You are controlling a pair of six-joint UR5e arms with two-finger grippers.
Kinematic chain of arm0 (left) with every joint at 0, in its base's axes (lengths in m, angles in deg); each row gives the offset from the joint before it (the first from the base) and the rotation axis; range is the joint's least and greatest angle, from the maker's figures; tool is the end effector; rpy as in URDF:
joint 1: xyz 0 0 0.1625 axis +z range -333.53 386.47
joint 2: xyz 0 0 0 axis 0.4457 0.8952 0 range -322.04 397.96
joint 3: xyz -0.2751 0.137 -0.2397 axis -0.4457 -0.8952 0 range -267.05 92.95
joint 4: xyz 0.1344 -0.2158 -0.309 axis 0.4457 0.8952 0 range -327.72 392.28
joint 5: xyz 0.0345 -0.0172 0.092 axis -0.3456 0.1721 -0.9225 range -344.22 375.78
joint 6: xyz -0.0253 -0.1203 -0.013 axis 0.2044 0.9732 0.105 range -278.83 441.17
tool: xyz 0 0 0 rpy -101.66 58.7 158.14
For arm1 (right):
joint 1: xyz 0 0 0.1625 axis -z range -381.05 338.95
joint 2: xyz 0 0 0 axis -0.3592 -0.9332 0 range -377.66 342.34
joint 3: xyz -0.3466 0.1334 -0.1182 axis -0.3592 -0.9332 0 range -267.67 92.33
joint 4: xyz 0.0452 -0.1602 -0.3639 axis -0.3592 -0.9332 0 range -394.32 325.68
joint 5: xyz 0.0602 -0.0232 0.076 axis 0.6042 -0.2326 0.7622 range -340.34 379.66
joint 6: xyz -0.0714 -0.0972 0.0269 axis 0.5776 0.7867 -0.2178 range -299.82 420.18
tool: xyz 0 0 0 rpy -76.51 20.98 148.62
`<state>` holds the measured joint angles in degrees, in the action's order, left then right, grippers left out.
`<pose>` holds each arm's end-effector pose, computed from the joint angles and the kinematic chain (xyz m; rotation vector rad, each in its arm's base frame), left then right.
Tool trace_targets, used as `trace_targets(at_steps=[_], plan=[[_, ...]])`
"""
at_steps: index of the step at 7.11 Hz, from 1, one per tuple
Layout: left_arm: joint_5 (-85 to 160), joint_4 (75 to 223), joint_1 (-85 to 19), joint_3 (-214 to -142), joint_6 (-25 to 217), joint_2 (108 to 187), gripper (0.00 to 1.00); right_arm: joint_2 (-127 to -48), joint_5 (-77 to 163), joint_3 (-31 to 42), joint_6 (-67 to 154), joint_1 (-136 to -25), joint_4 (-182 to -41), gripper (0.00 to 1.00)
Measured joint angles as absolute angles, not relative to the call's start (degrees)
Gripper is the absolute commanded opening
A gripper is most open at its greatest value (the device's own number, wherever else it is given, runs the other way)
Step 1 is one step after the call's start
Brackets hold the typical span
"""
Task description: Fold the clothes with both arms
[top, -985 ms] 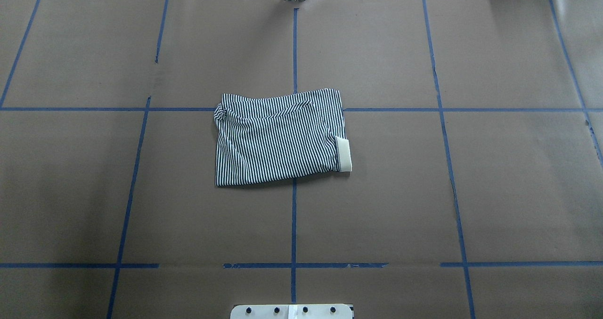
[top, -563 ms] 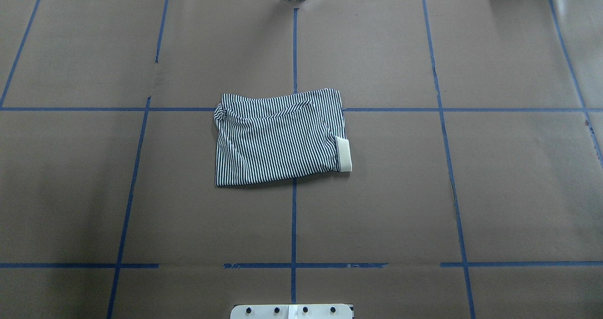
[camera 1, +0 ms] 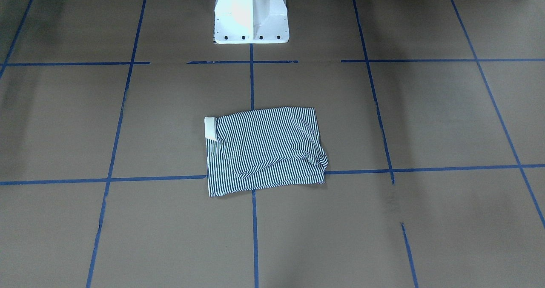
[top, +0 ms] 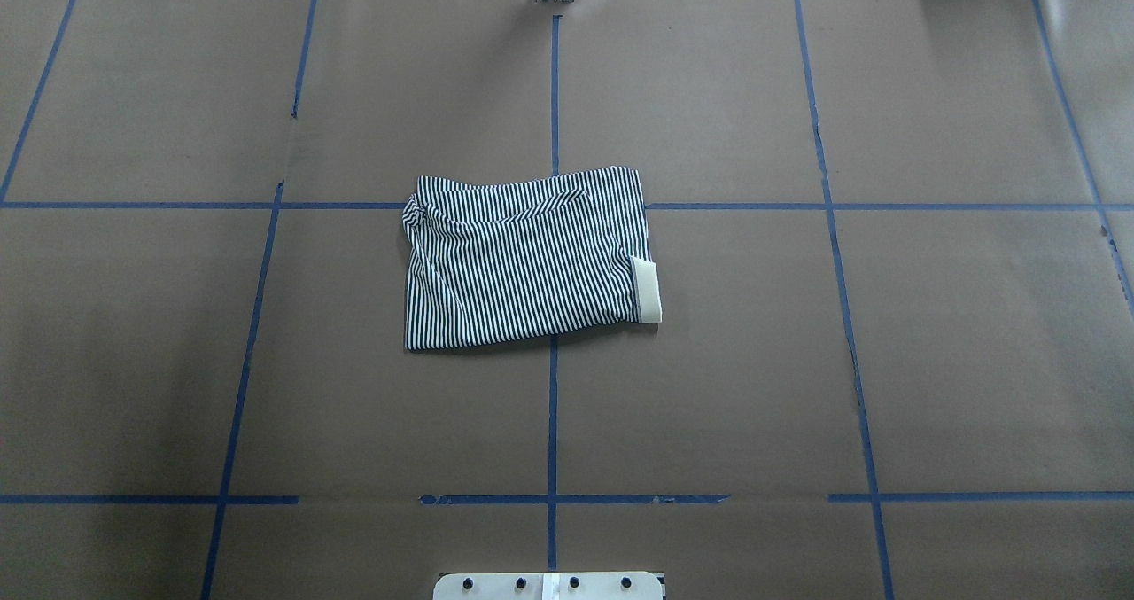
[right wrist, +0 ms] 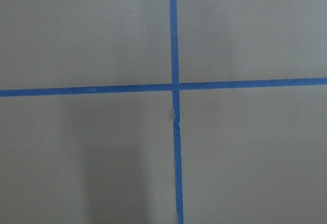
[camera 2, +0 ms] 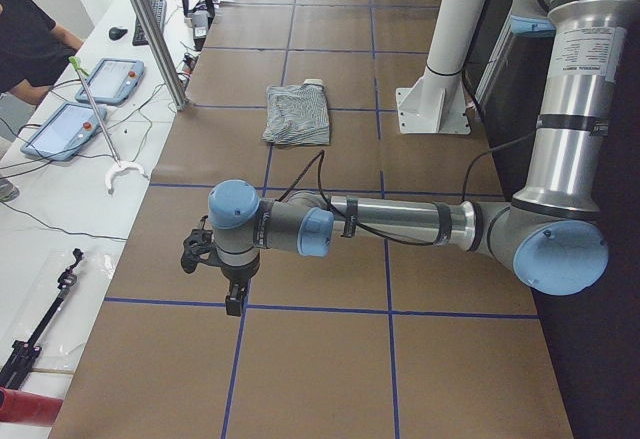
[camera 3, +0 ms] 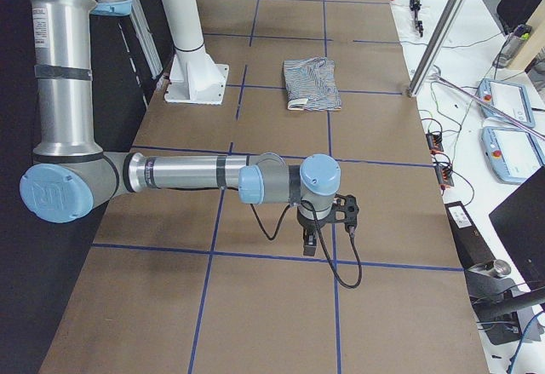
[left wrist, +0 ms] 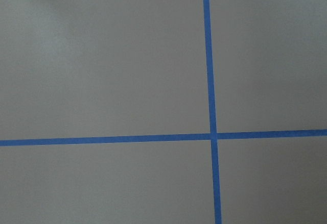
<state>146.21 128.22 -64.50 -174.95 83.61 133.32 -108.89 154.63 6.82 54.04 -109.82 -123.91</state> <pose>-0.0620 -0.5256 0.6060 0.1447 0.7060 -0.0003 0.0358 -0.4742 0.6116 0.0103 -0.7869 0.0560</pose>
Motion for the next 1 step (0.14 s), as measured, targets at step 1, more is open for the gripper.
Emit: trace_targets(at_steps=[1], plan=[[146.41,128.24,-64.48,-175.06,83.57,133.32,1.00,-108.87,154.65,6.81,54.12,-109.82,-123.89,1.00]])
